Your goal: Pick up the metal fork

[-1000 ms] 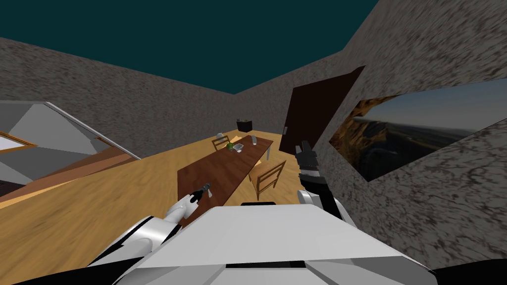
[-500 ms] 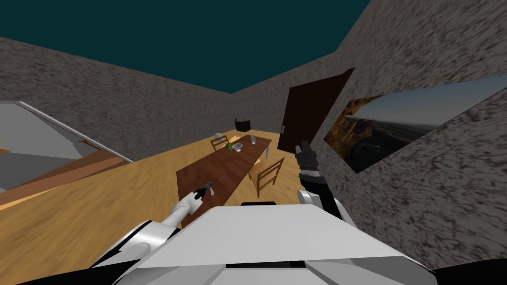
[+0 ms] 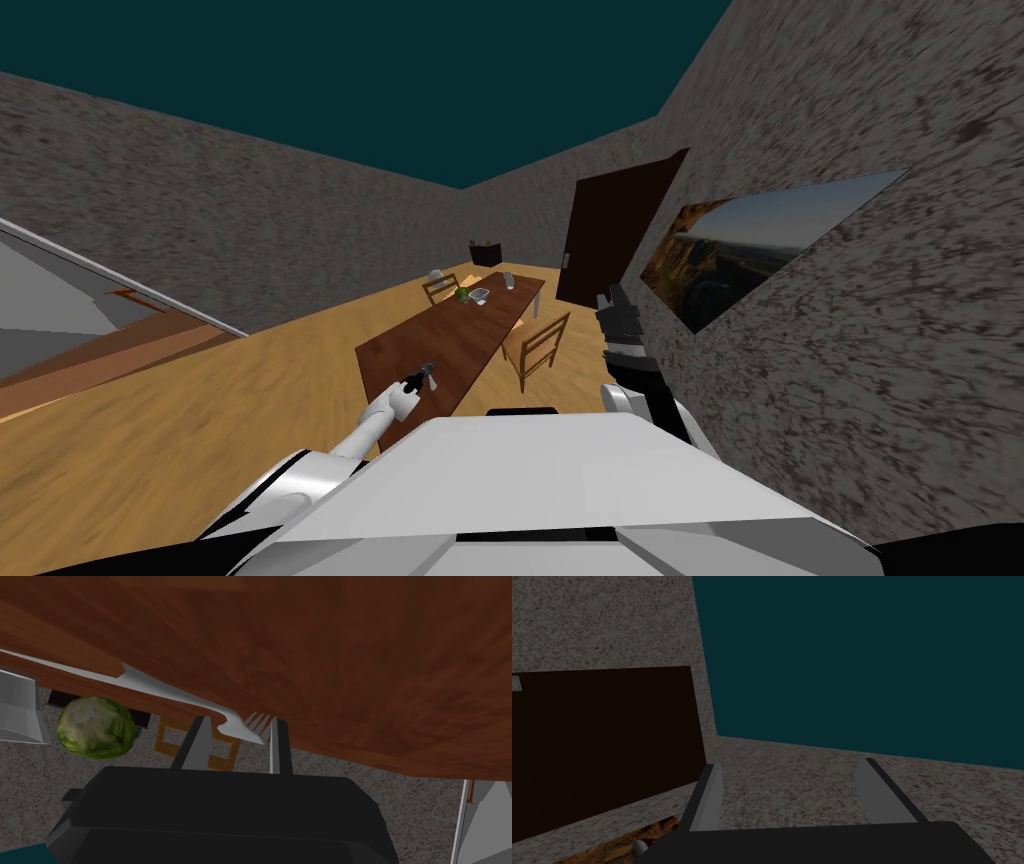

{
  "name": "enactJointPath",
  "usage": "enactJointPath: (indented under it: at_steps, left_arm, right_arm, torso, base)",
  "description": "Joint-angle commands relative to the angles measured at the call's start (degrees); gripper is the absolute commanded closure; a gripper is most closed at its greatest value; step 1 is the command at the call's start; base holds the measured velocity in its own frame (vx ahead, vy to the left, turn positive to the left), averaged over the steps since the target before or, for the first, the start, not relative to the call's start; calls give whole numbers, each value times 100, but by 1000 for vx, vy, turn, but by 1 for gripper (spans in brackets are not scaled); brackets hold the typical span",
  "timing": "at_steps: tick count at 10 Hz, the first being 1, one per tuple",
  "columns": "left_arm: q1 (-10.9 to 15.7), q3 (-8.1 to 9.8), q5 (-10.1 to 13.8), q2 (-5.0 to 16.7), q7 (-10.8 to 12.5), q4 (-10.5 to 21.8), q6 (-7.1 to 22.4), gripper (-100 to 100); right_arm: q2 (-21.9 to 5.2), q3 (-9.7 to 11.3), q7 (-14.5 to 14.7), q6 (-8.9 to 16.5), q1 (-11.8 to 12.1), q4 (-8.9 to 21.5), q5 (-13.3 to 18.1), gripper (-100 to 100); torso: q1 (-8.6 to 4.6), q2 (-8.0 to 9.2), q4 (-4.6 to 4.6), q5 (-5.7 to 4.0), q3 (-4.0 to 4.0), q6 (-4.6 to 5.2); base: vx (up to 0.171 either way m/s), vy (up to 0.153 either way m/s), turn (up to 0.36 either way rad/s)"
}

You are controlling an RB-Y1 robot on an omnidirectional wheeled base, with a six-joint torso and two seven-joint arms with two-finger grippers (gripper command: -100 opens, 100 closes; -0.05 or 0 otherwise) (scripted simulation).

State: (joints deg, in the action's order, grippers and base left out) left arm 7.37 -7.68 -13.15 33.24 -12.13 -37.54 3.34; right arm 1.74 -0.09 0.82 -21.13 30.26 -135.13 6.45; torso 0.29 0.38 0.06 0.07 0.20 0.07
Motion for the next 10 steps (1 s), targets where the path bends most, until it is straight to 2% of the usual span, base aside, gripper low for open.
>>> enactJointPath:
  at_steps: [1, 2, 3, 4, 5, 6, 7, 8, 9, 10]
  left_arm:
    - [28, 162, 73, -139, -204, -248, 286, 100]
    - [28, 162, 73, -139, -204, -248, 415, 100]
    - [4, 259, 131, -221, -329, -482, 604, 100]
    - [4, 259, 131, -221, -329, -482, 693, 100]
    - [-19, 356, 189, -302, -453, -717, 898, 100]
    - [-19, 356, 189, -302, -453, -717, 971, 100]
    - [-42, 452, 247, -384, -577, -949, 1173, 100]
    - [-42, 452, 247, -384, -577, -951, 1249, 100]
    - [-34, 434, 242, -373, -558, -915, 1169, 100]
    - [-35, 437, 242, -375, -566, -922, 1194, 0]
  right_arm:
    - [0, 0, 0, 0, 0, 0, 0, 0]
    - [0, 0, 0, 0, -1, 0, 0, 0]
    - [0, 0, 0, 0, 0, 0, 0, 0]
    - [0, 0, 0, 0, 0, 0, 0, 0]
    - [0, 0, 0, 0, 1, 0, 0, 0]
    - [0, 0, 0, 0, 0, 0, 0, 0]
    - [0, 0, 0, 0, 1, 0, 0, 0]
    - [0, 0, 0, 0, 0, 0, 0, 0]
    - [0, 0, 0, 0, 1, 0, 0, 0]
    - [0, 0, 0, 0, 1, 0, 0, 0]
  torso:
    - [0, 0, 0, 0, 0, 0]
    - [6, 14, 3, 1, 8, 1]
    - [9, 11, 1, -1, 6, -10]
    - [11, 10, 2, 0, 6, -6]
    - [9, 1, 0, -1, 1, -10]
    - [8, 3, 1, 0, 2, -5]
    - [5, 0, 0, -1, 0, -10]
    - [6, 4, 2, -1, 3, -6]
    - [7, 1, 0, -2, 1, -12]
    - [0, -13, -2, -3, -6, -12]
  base:
    - [-136, 62, -150]
    - [-105, 56, -70]
    - [-99, 61, -69]
    - [-72, 49, -56]
    - [-87, 53, -85]
    - [-75, 42, -67]
    - [-91, 49, -95]
    - [-76, 49, -57]
    - [-26, 19, -5]
    - [-7, 4, 3]
